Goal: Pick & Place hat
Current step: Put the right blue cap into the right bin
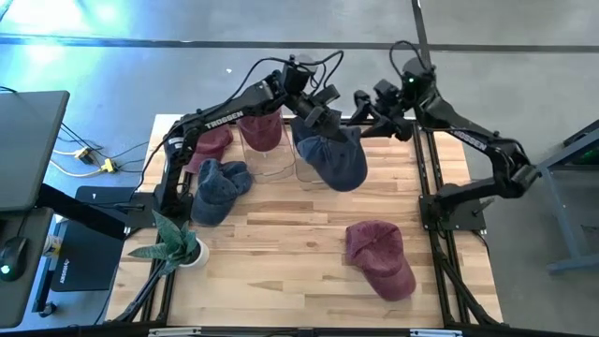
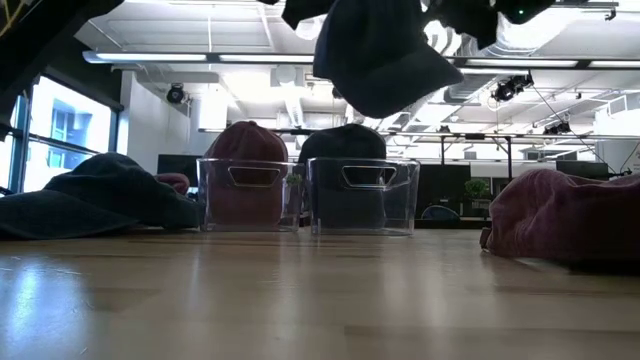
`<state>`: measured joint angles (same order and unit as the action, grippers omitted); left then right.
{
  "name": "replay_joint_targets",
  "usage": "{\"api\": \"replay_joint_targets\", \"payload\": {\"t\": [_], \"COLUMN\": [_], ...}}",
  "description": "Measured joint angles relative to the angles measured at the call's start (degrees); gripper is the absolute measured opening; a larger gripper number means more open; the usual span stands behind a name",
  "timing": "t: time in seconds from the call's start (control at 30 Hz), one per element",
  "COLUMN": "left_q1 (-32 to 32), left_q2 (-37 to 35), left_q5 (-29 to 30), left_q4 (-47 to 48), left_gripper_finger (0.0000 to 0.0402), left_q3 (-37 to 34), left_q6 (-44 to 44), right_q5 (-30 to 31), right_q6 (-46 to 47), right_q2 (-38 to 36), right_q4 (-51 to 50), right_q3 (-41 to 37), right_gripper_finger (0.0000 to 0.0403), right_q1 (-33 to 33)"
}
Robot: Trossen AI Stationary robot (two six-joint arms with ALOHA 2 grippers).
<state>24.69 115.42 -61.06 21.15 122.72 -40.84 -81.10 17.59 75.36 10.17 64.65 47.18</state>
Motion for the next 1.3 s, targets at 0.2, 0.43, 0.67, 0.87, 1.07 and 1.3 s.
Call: {"api": "replay_joint_targets", "payload": {"t": [0.2,0.43,0.67,0.87,1.07,1.3], "left_q1": [0.0,0.0,0.0,0.1,0.0,-1.0], "left_q2": [0.0,0.0,0.0,-0.1,0.7,1.7], "left_q5": [0.2,0.1,-2.5,-5.6,-5.7,-14.6], "left_q4": [0.0,-0.9,-7.6,-11.5,-11.9,-13.8], "left_gripper_finger": [0.0005,0.0005,0.0017,0.0106,0.0208,0.0251], "left_q3": [0.0,0.0,0.0,0.0,0.1,0.1], "left_q6": [-0.1,0.0,1.2,1.7,4.8,7.8], "right_q5": [-0.9,-4.3,-4.3,-2.0,0.1,1.4], "right_q6": [-1.6,0.6,5.3,8.0,10.4,12.2], "right_q2": [1.6,1.2,0.1,-4.5,-8.1,-11.3], "right_q4": [-0.2,0.3,1.1,2.2,2.9,2.8], "right_q3": [-0.6,-0.7,-0.7,-0.7,-0.7,-0.7], "right_gripper_finger": [0.0246,0.0131,0.0020,0.0006,0.0004,0.0004], "right_q1": [-3.0,-3.3,-5.2,-4.2,-3.3,-2.3]}}
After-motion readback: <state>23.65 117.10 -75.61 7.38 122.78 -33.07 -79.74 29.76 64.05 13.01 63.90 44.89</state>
